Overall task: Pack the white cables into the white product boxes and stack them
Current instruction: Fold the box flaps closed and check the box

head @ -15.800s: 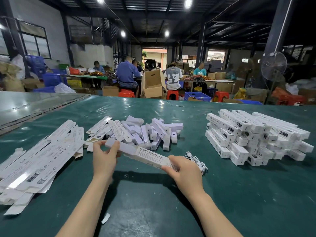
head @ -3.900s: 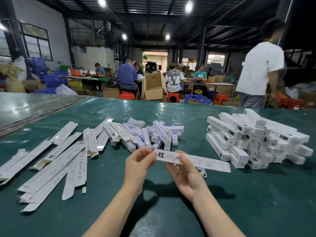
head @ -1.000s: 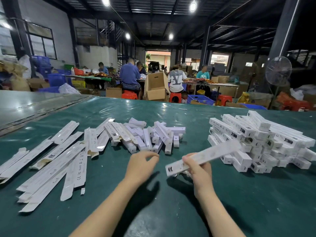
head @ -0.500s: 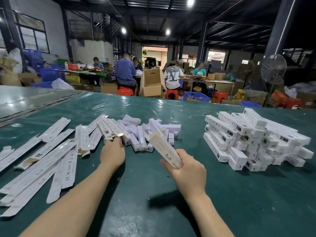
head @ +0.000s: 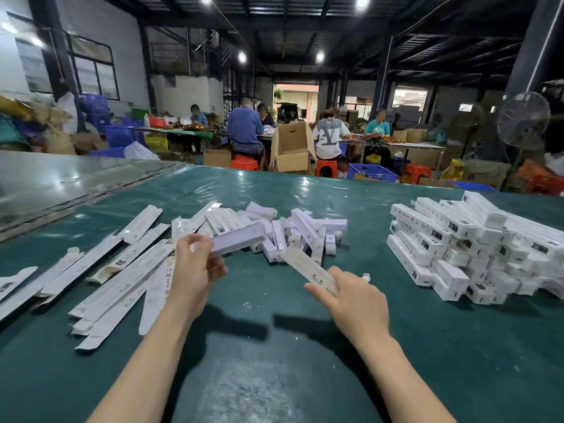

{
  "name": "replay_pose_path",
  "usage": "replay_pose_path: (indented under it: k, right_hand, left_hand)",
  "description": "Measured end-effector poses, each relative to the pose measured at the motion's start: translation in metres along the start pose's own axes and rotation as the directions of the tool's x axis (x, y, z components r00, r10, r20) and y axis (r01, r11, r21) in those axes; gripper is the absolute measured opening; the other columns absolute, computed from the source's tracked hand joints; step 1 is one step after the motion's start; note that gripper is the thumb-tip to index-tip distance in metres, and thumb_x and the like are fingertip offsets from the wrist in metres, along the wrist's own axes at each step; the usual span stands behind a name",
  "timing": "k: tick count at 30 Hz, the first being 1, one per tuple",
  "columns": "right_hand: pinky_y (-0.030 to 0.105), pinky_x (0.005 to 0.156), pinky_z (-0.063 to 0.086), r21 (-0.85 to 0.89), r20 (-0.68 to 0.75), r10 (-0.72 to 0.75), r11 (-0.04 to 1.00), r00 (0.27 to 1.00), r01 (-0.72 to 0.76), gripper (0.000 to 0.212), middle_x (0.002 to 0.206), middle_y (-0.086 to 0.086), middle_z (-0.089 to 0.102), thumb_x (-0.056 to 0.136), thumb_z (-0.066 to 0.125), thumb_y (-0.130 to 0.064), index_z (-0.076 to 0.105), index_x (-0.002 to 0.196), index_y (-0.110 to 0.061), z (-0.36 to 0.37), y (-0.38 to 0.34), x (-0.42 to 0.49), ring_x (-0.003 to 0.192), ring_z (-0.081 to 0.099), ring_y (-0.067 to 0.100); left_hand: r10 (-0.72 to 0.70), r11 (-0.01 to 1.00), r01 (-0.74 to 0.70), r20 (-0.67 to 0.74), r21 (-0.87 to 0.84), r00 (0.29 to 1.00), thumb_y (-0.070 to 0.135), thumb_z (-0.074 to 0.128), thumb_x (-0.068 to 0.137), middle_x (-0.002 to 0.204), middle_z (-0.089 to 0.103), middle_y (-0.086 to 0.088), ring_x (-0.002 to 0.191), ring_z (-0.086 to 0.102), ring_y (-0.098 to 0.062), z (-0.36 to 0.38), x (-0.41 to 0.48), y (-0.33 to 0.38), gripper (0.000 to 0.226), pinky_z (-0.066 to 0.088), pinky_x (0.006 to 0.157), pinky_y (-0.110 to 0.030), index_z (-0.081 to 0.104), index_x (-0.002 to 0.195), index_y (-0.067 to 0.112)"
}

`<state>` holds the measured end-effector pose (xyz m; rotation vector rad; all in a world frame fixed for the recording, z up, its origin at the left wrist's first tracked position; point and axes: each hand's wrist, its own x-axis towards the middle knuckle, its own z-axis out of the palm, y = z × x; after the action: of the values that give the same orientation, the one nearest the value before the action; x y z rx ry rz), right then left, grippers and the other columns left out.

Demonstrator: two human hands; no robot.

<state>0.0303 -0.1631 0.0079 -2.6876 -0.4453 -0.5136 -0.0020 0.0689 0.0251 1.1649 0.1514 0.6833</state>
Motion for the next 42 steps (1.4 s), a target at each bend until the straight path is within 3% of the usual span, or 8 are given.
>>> replay_pose_path:
  k: [4, 11, 18, 25, 33, 37, 40, 42]
  right_hand:
    - [0.031, 0.059, 0.035, -0.015, 0.033, -0.041, 0.999, 0.999, 0.041, 0.047, 0.074, -0.008, 0.047, 0.079, 0.035, -0.073, 0.034, 0.075, -0.026, 0.0, 0.001, 0.0, 0.074, 0.049, 0.019]
    - [0.028, 0.057, 0.034, -0.091, -0.037, -0.063, 0.994, 0.997, 0.059, 0.048, 0.084, -0.008, 0.04, 0.075, 0.048, -0.071, 0.045, 0.091, -0.026, 0.004, 0.0, -0.001, 0.077, 0.056, 0.022]
    - [0.028, 0.055, 0.033, -0.084, -0.093, 0.0, 0.996, 0.996, -0.007, 0.049, 0.084, -0.008, 0.035, 0.072, 0.056, -0.068, 0.045, 0.093, -0.025, 0.005, -0.001, -0.001, 0.074, 0.056, 0.025]
    - [0.029, 0.057, 0.03, -0.143, -0.055, -0.077, 0.987, 0.995, 0.068, 0.051, 0.091, -0.008, 0.044, 0.075, 0.059, -0.063, 0.044, 0.1, -0.022, 0.005, -0.001, -0.001, 0.079, 0.054, 0.022]
    - [0.029, 0.066, 0.035, -0.046, 0.059, -0.157, 0.986, 0.986, 0.16, 0.048, 0.102, -0.009, 0.049, 0.077, 0.056, -0.061, 0.05, 0.114, -0.031, 0.002, -0.009, -0.002, 0.093, 0.055, 0.02]
    - [0.03, 0.066, 0.035, -0.04, 0.063, -0.187, 0.981, 0.98, 0.19, 0.042, 0.103, -0.009, 0.048, 0.086, 0.043, -0.059, 0.046, 0.115, -0.029, 0.001, -0.014, -0.001, 0.094, 0.054, 0.018]
    - [0.03, 0.063, 0.032, -0.032, 0.021, -0.155, 0.987, 0.988, 0.156, 0.042, 0.104, -0.007, 0.049, 0.087, 0.042, -0.059, 0.045, 0.111, -0.025, 0.004, -0.022, -0.002, 0.093, 0.054, 0.022]
    - [0.03, 0.062, 0.03, -0.02, -0.002, -0.118, 0.993, 0.993, 0.118, 0.04, 0.106, -0.004, 0.048, 0.088, 0.044, -0.056, 0.044, 0.109, -0.022, 0.007, -0.03, -0.003, 0.093, 0.054, 0.024]
  left_hand:
    - [0.09, 0.99, -0.103, 0.124, 0.1, 0.988, 0.01, 0.046, 0.095, 0.047, 0.051, 0.009, 0.043, 0.048, -0.002, 0.002, 0.001, -0.001, 0.013, 0.044, 0.045, -0.015, 0.045, 0.085, 0.019]
    - [0.122, 0.962, -0.155, 0.152, 0.225, 0.981, 0.012, 0.057, 0.089, 0.045, 0.051, 0.009, 0.042, 0.045, -0.003, -0.005, 0.006, 0.0, 0.009, 0.042, 0.046, -0.014, 0.05, 0.086, 0.018]
    - [0.094, 0.957, -0.138, 0.179, 0.253, 0.979, 0.005, 0.06, 0.085, 0.043, 0.048, 0.007, 0.038, 0.043, -0.005, -0.005, 0.004, 0.009, 0.013, 0.04, 0.042, -0.013, 0.055, 0.078, 0.015]
    - [-0.044, 0.949, -0.042, 0.263, 0.314, 0.964, 0.0, 0.06, 0.083, 0.045, 0.047, 0.006, 0.038, 0.042, -0.006, -0.006, 0.003, 0.01, 0.018, 0.039, 0.04, -0.015, 0.061, 0.07, 0.013]
    - [0.08, 0.936, -0.123, 0.138, 0.331, 0.987, 0.008, 0.063, 0.084, 0.043, 0.054, 0.009, 0.037, 0.049, -0.005, 0.014, -0.008, 0.0, 0.01, 0.044, 0.045, -0.014, 0.058, 0.079, 0.015]
    - [0.102, 0.907, -0.17, 0.189, 0.386, 0.977, 0.017, 0.065, 0.083, 0.057, 0.063, 0.01, 0.05, 0.051, -0.001, 0.036, -0.026, -0.011, 0.022, 0.041, 0.053, -0.016, 0.045, 0.086, 0.026]
    - [0.105, 0.862, -0.2, 0.222, 0.465, 0.969, 0.027, 0.058, 0.088, 0.1, 0.059, 0.003, 0.084, 0.054, -0.009, 0.044, -0.033, -0.017, 0.011, 0.038, 0.07, -0.02, 0.048, 0.087, 0.027]
    - [-0.005, 0.854, -0.131, 0.26, 0.503, 0.966, 0.035, 0.052, 0.09, 0.115, 0.048, -0.001, 0.088, 0.052, -0.01, 0.047, -0.037, -0.02, 0.002, 0.041, 0.079, -0.026, 0.05, 0.09, 0.034]
